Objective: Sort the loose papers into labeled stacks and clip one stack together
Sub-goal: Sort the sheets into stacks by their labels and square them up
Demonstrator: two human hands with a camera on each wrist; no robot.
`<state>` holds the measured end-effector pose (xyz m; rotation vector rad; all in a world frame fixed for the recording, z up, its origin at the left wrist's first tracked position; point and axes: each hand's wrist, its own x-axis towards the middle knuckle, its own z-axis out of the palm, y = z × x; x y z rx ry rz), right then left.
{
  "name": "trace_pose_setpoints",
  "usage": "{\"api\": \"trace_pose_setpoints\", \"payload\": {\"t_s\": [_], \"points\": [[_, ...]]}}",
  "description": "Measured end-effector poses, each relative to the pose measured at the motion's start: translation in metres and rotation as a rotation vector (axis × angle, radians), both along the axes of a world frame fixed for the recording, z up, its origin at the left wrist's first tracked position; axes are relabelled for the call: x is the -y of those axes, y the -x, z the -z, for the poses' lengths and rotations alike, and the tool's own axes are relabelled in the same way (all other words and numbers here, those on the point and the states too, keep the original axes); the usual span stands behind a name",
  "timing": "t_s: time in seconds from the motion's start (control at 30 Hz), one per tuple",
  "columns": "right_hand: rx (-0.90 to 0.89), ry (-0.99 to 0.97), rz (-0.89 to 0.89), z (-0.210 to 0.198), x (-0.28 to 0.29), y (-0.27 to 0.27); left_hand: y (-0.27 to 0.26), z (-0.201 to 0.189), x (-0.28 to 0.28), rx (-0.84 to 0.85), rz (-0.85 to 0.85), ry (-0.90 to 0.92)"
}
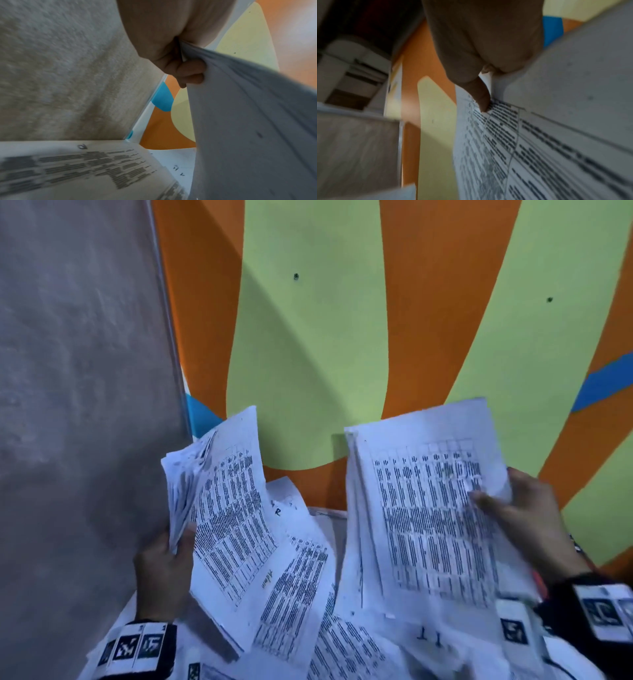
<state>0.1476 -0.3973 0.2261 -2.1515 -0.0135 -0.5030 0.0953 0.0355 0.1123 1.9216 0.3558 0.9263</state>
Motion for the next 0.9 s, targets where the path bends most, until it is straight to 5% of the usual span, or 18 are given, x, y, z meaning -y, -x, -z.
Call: {"api": "trace_pose_setpoints", "payload": {"t_s": [0.13,0.27,0.5,0.73,0.9], "points": [[0.0,-0.277,-0.157,-0.076,0.02,0.004,-0.02,-0.016,0.022,0.084,0.108,0.082],[-0.056,-0.553,-0.24,-0.096,0.023,-0.013,-0.047,-0.024,0.038,0.032,0.282,0.214],[-0.304,-0.566,-0.216,-0.028,-0.011,-0.026,-0.049,-0.036,0.09,-0.185,0.637,0.452],[-0.528,-0.562,-0.244,0.026,-0.045,-0.022,-0.032,-0.039,0.113,-0.252,0.769,0.597],[-0.311,-0.624,-0.167,0.021,-0.059,-0.027,-0.042,-0.058,0.107,-0.19,0.825,0.378]]}}
